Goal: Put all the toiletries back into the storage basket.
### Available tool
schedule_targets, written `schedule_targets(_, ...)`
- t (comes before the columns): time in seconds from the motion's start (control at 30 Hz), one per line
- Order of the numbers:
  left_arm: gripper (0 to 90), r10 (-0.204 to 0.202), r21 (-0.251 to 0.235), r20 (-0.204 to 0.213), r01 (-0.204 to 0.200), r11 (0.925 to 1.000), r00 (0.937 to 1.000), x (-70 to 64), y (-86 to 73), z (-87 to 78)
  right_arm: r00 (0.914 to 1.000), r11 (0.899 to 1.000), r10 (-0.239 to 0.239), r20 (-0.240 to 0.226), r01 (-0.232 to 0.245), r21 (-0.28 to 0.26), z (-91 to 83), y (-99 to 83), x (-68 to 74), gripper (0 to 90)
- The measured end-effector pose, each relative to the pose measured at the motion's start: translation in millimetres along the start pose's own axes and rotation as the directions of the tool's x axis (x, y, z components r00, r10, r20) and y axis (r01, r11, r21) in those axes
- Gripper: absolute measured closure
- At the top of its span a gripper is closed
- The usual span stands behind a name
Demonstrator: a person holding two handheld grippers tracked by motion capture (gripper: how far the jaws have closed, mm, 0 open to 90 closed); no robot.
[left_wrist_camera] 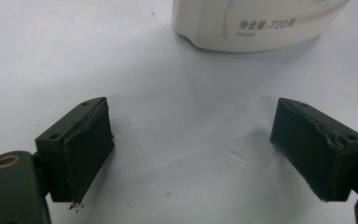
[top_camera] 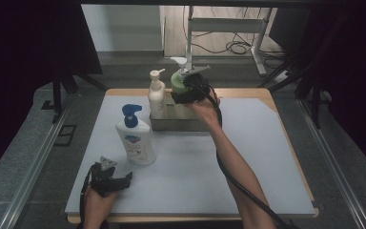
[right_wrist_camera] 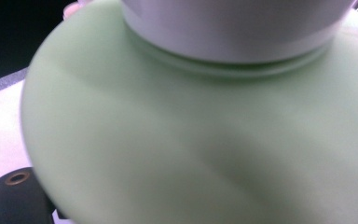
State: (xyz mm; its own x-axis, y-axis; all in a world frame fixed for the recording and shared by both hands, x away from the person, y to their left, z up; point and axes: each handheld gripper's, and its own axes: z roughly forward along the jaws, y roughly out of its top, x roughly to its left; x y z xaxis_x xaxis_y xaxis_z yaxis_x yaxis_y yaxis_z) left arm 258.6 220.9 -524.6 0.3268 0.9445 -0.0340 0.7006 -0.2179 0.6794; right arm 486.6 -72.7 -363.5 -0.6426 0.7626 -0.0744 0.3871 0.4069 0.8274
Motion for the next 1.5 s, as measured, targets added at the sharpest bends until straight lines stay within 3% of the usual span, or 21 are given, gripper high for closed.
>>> schedule_targets(0.83,12.0,0.0,0.0,0.0,0.0,1.0,1.0,0.0,0.0,0.0,0.9995,0.996,-0.009,-0.03,0.011,0.084,24.0,-19.7,0.4,11.7)
schedule_targets(1.5,12.0,0.003,0.003,-0.001,-0.003,1.0,1.0,0.1,0.0,-0.2,0.9985,0.992,0.032,-0.044,-0.026,0.127,37.6,-33.2,0.4,11.5)
